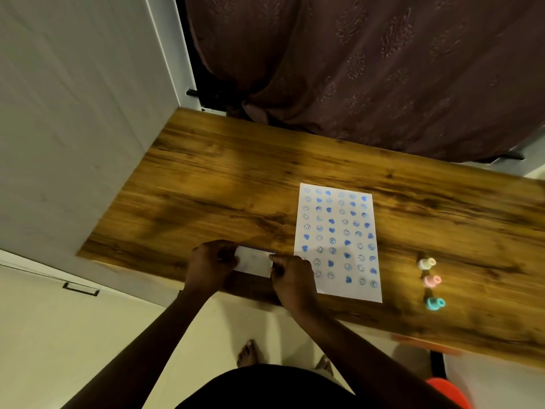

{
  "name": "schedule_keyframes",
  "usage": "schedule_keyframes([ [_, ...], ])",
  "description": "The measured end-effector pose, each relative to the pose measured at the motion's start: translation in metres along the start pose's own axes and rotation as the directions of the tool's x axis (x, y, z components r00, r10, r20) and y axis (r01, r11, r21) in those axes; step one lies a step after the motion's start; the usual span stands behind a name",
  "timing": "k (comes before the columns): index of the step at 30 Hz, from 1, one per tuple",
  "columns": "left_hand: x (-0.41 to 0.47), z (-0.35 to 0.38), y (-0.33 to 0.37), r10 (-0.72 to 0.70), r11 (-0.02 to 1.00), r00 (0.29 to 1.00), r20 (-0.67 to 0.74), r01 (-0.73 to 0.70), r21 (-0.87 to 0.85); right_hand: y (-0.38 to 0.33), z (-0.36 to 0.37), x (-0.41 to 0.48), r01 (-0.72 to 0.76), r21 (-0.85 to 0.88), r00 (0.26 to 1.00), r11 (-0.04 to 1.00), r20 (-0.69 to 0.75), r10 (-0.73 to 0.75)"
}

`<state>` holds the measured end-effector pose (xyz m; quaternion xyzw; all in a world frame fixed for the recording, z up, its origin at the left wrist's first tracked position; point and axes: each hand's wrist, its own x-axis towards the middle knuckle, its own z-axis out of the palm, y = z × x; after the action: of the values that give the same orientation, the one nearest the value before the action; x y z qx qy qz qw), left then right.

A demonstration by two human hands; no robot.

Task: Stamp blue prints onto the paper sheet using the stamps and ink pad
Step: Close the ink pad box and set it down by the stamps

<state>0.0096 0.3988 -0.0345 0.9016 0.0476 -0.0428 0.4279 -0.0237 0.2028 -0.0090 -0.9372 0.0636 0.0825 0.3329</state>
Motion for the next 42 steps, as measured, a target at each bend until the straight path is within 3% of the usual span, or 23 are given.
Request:
schedule_keyframes([
  [14, 0.004, 0.009, 0.017, -0.042, 0.999, 0.997, -0.067, 0.041, -0.009, 0.002, -0.011, 0.008, -0.129, 0.223, 0.985, 0.966, -0.080, 0.150],
  [20, 0.013, 0.027, 0.065, -0.051, 0.982, 0.997, -0.052, 0.040, -0.183, 0.018, -0.057, 0.018, -0.098, 0.231, 0.970, 0.968, -0.196, 0.145],
  [27, 0.023, 0.080, 0.130, 0.030, 0.949, 1.000, 0.005, -0.027, -0.314, 0.063, -0.123, 0.022, -0.132, 0.332, 0.922, 0.934, -0.304, 0.238],
  [31, 0.027, 0.119, 0.169, 0.065, 0.951, 0.998, -0.010, -0.066, -0.302, 0.097, -0.162, 0.022, -0.152, 0.417, 0.889, 0.896, -0.338, 0.309],
  [35, 0.027, 0.160, 0.203, 0.060, 0.937, 0.998, 0.029, -0.046, -0.347, 0.136, -0.199, 0.024, -0.171, 0.386, 0.879, 0.907, -0.356, 0.317],
  [42, 0.028, 0.232, 0.249, 0.052, 0.960, 0.997, 0.061, -0.033, -0.280, 0.200, -0.250, 0.034, -0.255, 0.352, 0.866, 0.901, -0.330, 0.374],
])
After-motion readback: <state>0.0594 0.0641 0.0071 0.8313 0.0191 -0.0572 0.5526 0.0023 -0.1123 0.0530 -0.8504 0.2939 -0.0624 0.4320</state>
